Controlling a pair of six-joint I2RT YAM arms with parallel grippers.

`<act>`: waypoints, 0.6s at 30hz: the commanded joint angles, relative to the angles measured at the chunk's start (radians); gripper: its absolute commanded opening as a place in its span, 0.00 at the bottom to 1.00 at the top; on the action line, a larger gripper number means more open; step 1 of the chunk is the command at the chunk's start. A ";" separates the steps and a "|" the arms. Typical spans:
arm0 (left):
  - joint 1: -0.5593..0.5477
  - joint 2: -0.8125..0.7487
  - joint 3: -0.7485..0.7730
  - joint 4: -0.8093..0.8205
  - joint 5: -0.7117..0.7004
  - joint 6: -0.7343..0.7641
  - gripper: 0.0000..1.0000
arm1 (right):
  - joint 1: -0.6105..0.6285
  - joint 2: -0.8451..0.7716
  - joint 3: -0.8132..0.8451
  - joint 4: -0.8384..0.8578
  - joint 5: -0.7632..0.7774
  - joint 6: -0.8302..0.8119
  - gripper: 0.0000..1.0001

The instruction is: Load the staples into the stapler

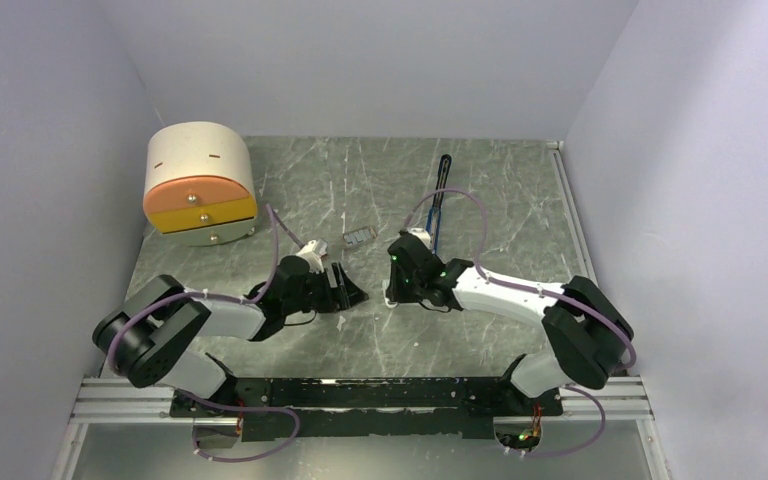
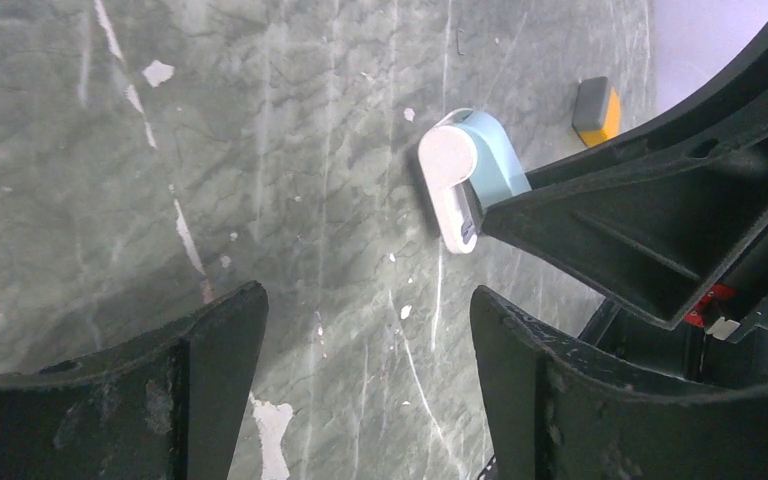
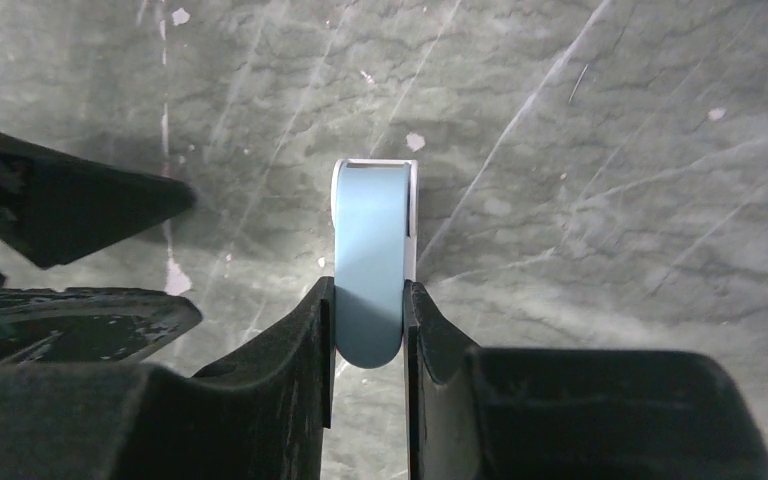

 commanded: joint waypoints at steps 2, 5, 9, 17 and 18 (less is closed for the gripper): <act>-0.022 0.062 0.012 0.074 0.070 0.001 0.77 | 0.004 -0.068 -0.078 0.110 -0.045 0.216 0.08; -0.031 0.093 0.008 0.131 0.097 0.003 0.70 | 0.004 -0.086 -0.102 0.149 -0.038 0.267 0.08; -0.039 0.137 0.005 0.219 0.138 -0.009 0.58 | 0.003 -0.089 -0.106 0.169 -0.023 0.308 0.07; -0.047 0.167 0.022 0.253 0.165 -0.015 0.54 | 0.001 -0.111 -0.120 0.213 -0.024 0.363 0.06; -0.047 0.168 0.024 0.236 0.151 -0.017 0.54 | 0.001 -0.110 -0.121 0.224 -0.032 0.364 0.07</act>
